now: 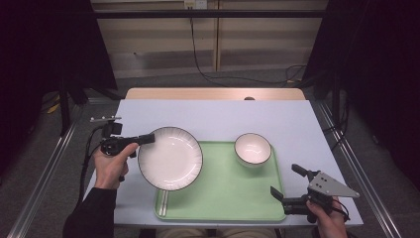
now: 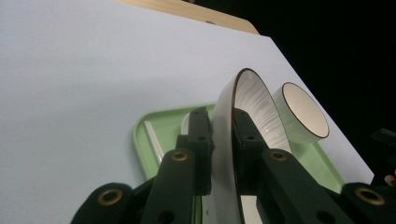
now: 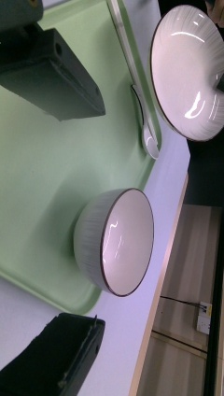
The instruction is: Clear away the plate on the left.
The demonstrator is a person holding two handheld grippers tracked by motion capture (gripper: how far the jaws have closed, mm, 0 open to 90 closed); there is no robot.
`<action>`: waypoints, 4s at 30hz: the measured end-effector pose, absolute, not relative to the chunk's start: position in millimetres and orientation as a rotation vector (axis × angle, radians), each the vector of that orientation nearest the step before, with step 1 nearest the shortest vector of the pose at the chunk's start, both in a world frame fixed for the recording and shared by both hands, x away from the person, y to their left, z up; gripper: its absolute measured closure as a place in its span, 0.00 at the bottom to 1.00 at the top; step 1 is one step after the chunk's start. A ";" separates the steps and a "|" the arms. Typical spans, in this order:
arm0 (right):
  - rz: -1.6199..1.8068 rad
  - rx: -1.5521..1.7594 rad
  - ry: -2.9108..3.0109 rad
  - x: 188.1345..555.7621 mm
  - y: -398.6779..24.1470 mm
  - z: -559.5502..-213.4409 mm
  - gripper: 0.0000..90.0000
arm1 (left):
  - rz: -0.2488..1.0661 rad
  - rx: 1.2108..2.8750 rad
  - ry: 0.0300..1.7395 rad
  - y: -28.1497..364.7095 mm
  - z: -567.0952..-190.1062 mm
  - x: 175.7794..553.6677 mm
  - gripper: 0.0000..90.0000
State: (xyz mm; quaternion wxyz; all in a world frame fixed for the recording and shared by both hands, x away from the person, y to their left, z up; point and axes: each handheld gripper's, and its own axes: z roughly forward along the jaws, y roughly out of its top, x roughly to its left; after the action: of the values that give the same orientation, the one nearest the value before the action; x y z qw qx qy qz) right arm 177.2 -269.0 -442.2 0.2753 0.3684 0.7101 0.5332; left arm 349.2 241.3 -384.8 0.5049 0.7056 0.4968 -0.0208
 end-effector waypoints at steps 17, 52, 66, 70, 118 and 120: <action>1.439 1.000 1.900 176.6 -268.8 -442.0 0.00 | -0.130 1.751 1.132 194.5 -391.7 348.7 0.90; 1.430 0.989 1.905 177.7 -269.8 -442.7 0.00 | -0.252 1.899 1.063 129.6 -436.2 345.4 0.90; 1.432 0.989 1.906 177.4 -269.2 -442.7 0.00 | -0.189 2.001 1.042 122.9 -449.4 342.4 0.94; 1.437 0.986 1.911 177.3 -268.4 -442.7 0.00 | -0.195 2.012 1.024 123.4 -449.0 343.4 0.94; 1.431 0.987 1.908 177.1 -268.9 -442.3 0.00 | 0.122 2.125 0.897 140.9 -446.3 331.3 0.11; 1.430 0.990 1.904 177.5 -268.8 -442.6 0.00 | 0.105 2.099 0.869 145.3 -444.1 328.9 0.11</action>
State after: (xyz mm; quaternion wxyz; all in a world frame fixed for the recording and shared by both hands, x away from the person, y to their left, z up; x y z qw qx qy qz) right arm 177.5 -268.8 -442.6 0.2777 0.3687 0.7092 0.5328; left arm 328.9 145.3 -444.1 0.4202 0.8374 0.3469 0.0419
